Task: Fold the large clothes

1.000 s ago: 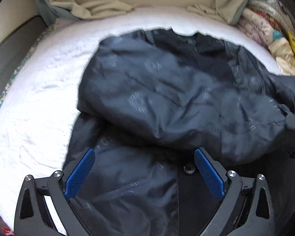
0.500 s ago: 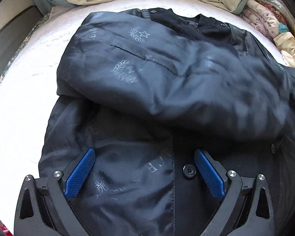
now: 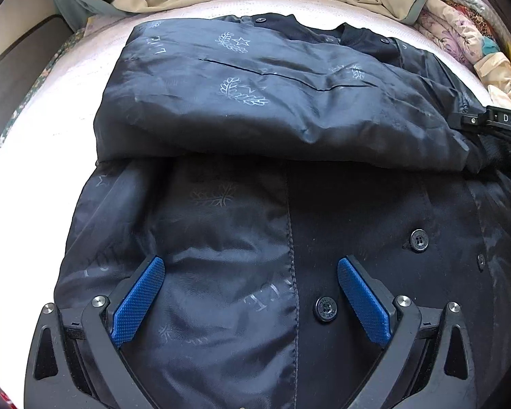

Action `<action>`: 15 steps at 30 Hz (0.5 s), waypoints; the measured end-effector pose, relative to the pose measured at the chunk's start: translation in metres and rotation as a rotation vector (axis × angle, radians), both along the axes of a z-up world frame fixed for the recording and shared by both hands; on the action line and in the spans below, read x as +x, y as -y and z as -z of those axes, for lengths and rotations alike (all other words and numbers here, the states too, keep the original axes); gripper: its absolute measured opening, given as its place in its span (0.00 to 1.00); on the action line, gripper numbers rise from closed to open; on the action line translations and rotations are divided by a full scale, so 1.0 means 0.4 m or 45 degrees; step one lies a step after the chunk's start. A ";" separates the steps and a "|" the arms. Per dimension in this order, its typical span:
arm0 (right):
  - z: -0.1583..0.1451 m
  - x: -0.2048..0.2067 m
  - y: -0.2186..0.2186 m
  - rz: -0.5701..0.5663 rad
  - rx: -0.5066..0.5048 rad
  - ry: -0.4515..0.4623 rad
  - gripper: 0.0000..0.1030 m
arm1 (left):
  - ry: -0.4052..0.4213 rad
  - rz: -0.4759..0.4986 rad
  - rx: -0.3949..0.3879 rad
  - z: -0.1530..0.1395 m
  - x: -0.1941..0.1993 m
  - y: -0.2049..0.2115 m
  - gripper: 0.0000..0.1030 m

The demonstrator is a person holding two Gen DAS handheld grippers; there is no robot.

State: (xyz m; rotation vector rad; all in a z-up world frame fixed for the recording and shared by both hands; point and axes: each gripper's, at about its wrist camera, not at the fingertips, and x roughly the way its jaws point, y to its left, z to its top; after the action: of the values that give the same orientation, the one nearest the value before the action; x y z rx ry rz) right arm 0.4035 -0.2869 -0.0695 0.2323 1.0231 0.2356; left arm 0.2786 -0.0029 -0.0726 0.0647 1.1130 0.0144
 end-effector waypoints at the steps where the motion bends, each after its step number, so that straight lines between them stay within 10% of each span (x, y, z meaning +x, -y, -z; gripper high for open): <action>1: -0.001 -0.001 0.008 0.012 0.025 -0.014 0.47 | -0.006 0.001 -0.008 -0.004 0.000 -0.003 0.99; 6: -0.049 -0.037 0.053 0.102 0.125 -0.067 0.63 | 0.043 0.000 -0.140 -0.088 -0.031 -0.034 0.99; 15: -0.204 -0.180 -0.021 0.073 -0.165 0.265 0.58 | 0.219 -0.047 -0.090 -0.178 0.050 -0.105 0.97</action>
State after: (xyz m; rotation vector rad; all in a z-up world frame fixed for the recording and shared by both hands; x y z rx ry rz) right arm 0.3316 -0.2787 0.0121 0.1165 0.8207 0.1373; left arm 0.2984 0.0392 -0.0013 -0.0203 0.9420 0.0136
